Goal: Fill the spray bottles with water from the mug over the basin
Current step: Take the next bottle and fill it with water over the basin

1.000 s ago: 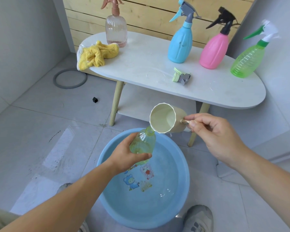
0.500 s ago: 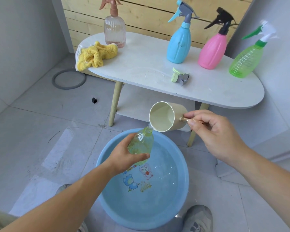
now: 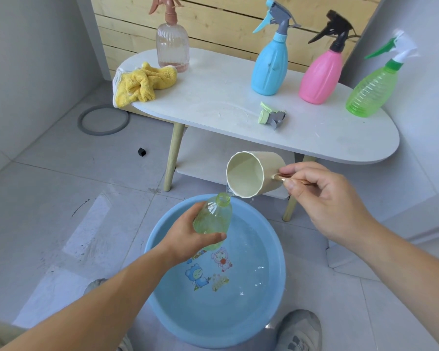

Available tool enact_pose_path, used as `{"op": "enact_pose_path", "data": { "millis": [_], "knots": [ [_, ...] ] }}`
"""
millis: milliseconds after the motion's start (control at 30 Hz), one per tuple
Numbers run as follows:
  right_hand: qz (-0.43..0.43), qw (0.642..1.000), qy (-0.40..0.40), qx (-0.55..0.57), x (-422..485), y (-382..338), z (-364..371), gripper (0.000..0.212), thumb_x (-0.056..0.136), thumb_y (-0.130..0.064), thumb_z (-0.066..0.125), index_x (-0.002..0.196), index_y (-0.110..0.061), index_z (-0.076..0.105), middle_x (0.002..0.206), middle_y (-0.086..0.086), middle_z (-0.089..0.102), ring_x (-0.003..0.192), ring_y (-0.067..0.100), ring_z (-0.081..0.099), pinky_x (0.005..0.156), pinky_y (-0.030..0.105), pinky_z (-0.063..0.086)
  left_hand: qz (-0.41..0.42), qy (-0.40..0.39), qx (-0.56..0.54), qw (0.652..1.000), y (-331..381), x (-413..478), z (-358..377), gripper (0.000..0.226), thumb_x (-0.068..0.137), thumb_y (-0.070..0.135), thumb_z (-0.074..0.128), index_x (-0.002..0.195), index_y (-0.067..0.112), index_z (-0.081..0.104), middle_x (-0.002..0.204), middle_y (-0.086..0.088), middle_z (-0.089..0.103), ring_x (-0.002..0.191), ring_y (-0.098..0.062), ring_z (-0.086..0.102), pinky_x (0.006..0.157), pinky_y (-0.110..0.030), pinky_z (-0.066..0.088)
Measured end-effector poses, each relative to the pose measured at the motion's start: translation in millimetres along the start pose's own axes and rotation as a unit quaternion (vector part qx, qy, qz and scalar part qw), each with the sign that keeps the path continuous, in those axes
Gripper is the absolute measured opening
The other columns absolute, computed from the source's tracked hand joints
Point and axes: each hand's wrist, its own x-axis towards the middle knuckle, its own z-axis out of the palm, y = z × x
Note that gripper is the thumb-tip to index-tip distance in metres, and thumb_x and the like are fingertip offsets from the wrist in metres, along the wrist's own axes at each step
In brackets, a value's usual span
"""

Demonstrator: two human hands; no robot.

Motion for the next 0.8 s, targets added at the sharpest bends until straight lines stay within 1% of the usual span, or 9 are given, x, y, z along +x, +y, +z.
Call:
{"op": "enact_pose_path", "data": {
  "millis": [100,233,433,567,700,800],
  "knots": [
    [-0.005,1.0,0.0,-0.009,0,-1,0,0.017,0.093,-0.017,0.062,0.079,-0.022,0.07,0.116,-0.01,0.065,0.105,0.005,0.062,0.086,0.01,0.043,0.0,0.0,-0.001,1.0,-1,1,0,0.081,0.064,0.046,0.091,0.136,0.04,0.054,0.123,0.018,0.065,0.116,-0.005,0.061,0.097,-0.029,0.052],
    [-0.013,1.0,0.0,-0.014,-1,-2,0,0.016,0.093,-0.016,0.063,0.08,-0.022,0.071,0.117,-0.01,0.065,0.106,0.005,0.062,0.089,0.011,0.043,0.0,0.001,0.002,1.0,-3,2,1,0.088,0.057,0.056,0.088,0.137,0.042,0.053,0.126,0.019,0.064,0.119,-0.005,0.059,0.102,-0.035,0.052],
    [-0.024,0.999,0.001,-0.024,0,-1,1,0.013,0.092,-0.018,0.063,0.083,-0.018,0.072,0.117,-0.009,0.065,0.105,0.007,0.062,0.091,0.016,0.045,-0.007,0.001,0.003,1.0,-6,4,2,0.092,0.057,0.057,0.088,0.14,0.041,0.051,0.128,0.019,0.063,0.12,-0.004,0.058,0.104,-0.037,0.052],
    [-0.04,0.999,0.002,-0.035,0,0,2,0.013,0.092,-0.017,0.063,0.083,-0.018,0.072,0.118,-0.008,0.064,0.103,0.007,0.063,0.09,0.016,0.046,-0.011,0.002,0.008,1.0,-10,6,2,0.094,0.056,0.059,0.088,0.141,0.042,0.05,0.131,0.018,0.061,0.124,-0.006,0.057,0.106,-0.04,0.05],
    [-0.052,0.998,-0.001,-0.04,1,0,2,0.013,0.093,-0.018,0.063,0.083,-0.018,0.071,0.118,-0.009,0.063,0.105,0.009,0.063,0.091,0.023,0.048,-0.012,0.0,0.011,1.0,-12,7,3,0.095,0.056,0.06,0.088,0.141,0.042,0.049,0.132,0.018,0.061,0.124,-0.008,0.057,0.104,-0.04,0.052],
    [-0.062,0.997,-0.005,-0.043,1,1,1,0.013,0.094,-0.019,0.063,0.084,-0.018,0.071,0.118,-0.009,0.063,0.109,0.01,0.061,0.092,0.026,0.048,-0.014,0.0,0.013,1.0,-14,9,3,0.098,0.055,0.063,0.089,0.142,0.042,0.048,0.134,0.017,0.06,0.125,-0.008,0.057,0.105,-0.04,0.051]
  ]
}}
